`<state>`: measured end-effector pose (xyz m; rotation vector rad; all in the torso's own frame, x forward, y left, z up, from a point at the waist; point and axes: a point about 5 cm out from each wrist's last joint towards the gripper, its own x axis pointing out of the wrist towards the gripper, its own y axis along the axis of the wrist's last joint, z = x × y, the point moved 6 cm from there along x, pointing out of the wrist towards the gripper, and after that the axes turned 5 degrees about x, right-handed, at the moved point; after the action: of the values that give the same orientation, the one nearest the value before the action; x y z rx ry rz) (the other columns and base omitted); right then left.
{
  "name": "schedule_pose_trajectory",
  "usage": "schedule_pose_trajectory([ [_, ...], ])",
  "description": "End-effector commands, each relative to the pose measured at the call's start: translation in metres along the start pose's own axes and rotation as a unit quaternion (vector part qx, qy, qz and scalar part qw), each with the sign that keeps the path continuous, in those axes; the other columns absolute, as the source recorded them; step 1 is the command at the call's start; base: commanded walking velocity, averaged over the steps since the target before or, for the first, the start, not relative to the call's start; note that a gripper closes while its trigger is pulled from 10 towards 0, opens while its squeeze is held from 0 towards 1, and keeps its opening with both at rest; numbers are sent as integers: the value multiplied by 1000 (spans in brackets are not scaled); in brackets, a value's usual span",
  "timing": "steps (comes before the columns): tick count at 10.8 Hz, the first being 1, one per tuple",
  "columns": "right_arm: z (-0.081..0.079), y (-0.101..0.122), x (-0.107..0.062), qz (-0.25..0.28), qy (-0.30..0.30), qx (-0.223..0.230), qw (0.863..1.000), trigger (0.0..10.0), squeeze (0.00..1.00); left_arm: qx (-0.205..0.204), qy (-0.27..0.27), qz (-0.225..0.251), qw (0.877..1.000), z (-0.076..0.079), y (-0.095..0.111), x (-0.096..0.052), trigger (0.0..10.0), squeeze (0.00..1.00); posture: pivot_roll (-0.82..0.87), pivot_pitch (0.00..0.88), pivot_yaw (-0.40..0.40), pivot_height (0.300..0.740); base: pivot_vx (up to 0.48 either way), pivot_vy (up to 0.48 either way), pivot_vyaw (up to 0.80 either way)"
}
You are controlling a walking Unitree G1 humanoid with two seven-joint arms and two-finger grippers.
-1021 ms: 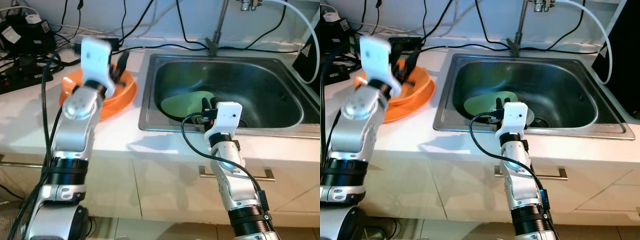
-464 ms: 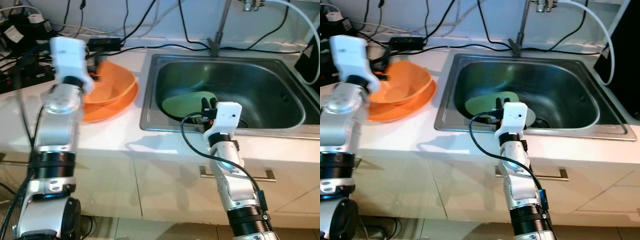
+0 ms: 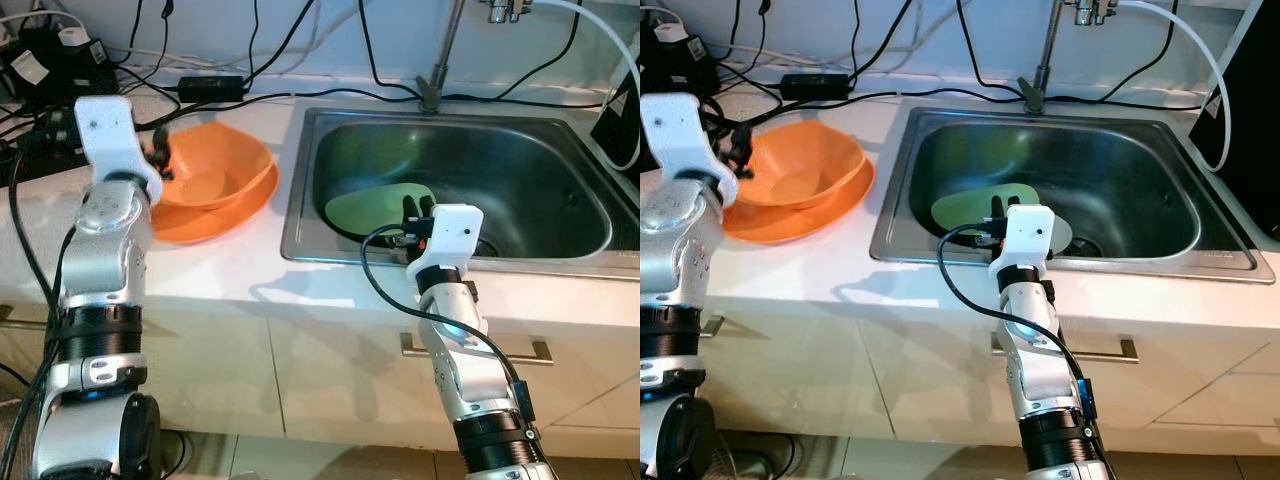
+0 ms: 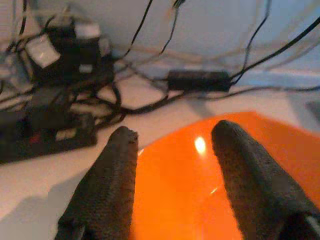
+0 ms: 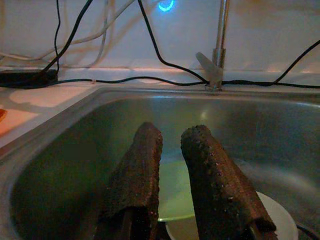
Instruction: Kitchen organization
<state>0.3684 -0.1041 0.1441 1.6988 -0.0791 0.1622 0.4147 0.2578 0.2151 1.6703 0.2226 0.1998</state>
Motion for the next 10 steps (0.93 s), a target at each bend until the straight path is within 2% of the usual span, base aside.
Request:
schedule_pose_trajectory([
  [1, 0, -3, 2, -9, -1, -1, 1000, 10000, 0, -5, 17, -14, 1000, -4, -5, -2, 10000, 1000, -47, 0, -9, 740, 0, 0, 0],
  [2, 0, -3, 2, -10, -1, -1, 1000, 10000, 0, -2, 16, -32, 999, -3, -11, -3, 10000, 1000, -49, 0, -4, 740, 0, 0, 0],
  [3, 0, -3, 2, -10, -3, -1, 1000, 10000, 0, -4, 21, -48, 999, -3, -16, -4, 10000, 0, -49, 0, -4, 740, 0, 0, 0],
  [5, 2, -2, 3, -10, -5, -1, 1000, 10000, 0, -18, 25, -71, 997, -3, -24, -5, 10000, 0, -49, 0, -1, 740, 0, 0, 0],
  [8, 2, -2, 4, -9, -7, 0, 1000, 10000, 0, -64, 10, -125, 990, 7, -38, -8, 10000, 0, -49, 0, 3, 740, 0, 0, 0],
  [9, 3, -2, 4, -9, -8, 0, 1000, 10000, 0, -95, 10, -147, 985, 13, -42, -12, 10000, 0, -54, 0, 7, 740, 0, 0, 0],
  [10, 3, -2, 3, -8, -9, 0, 1000, 10000, 0, -104, 10, -150, 983, 15, -41, -13, 10000, 0, -54, 0, 7, 740, 0, 0, 0],
])
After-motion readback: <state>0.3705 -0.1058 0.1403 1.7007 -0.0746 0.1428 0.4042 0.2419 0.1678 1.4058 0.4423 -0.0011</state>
